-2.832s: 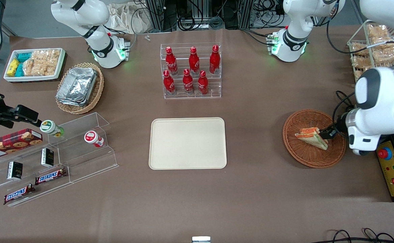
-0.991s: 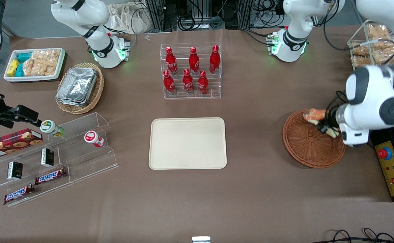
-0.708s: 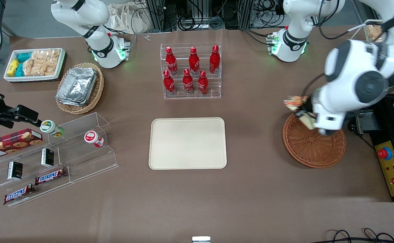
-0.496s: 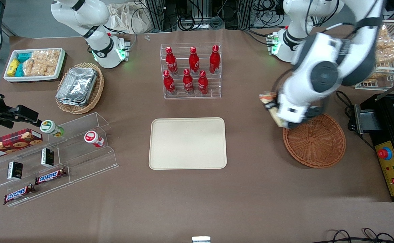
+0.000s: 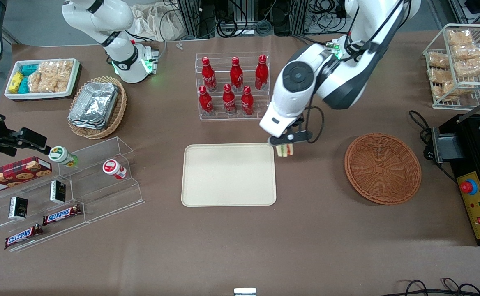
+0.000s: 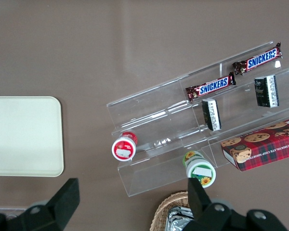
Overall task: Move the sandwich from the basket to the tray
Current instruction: 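Carry the sandwich over the cream tray and lower it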
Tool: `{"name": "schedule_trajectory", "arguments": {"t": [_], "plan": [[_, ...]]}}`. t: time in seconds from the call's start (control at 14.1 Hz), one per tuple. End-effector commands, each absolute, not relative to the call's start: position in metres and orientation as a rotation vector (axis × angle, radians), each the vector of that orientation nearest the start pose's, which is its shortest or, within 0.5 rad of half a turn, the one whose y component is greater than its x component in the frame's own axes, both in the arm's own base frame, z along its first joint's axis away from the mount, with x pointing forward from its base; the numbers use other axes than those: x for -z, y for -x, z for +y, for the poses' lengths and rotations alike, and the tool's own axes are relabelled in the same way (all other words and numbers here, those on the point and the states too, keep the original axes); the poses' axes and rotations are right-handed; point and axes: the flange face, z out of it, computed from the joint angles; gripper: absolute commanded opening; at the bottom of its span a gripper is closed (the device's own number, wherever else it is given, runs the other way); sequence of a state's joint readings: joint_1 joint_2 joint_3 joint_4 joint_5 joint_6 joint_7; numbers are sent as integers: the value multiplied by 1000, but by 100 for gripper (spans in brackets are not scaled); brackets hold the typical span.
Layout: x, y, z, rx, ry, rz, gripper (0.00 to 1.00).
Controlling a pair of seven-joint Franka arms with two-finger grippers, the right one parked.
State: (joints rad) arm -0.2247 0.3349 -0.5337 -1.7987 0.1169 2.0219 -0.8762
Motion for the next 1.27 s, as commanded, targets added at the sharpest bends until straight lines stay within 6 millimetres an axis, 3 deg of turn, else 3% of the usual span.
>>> {"name": "schedule_trajectory", "arguments": {"t": [0.0, 0.35, 0.85, 1.06, 1.13, 1.2], "plan": [[-337, -476, -428, -40, 3088, 45, 0], [-274, -488, -438, 8, 3114, 208, 0], [-230, -499, -442, -2, 3189, 191, 0], [-221, -512, -438, 22, 3180, 205, 2], [-221, -512, -437, 25, 3179, 206, 27], [-221, -513, -437, 26, 3179, 207, 69]]}}
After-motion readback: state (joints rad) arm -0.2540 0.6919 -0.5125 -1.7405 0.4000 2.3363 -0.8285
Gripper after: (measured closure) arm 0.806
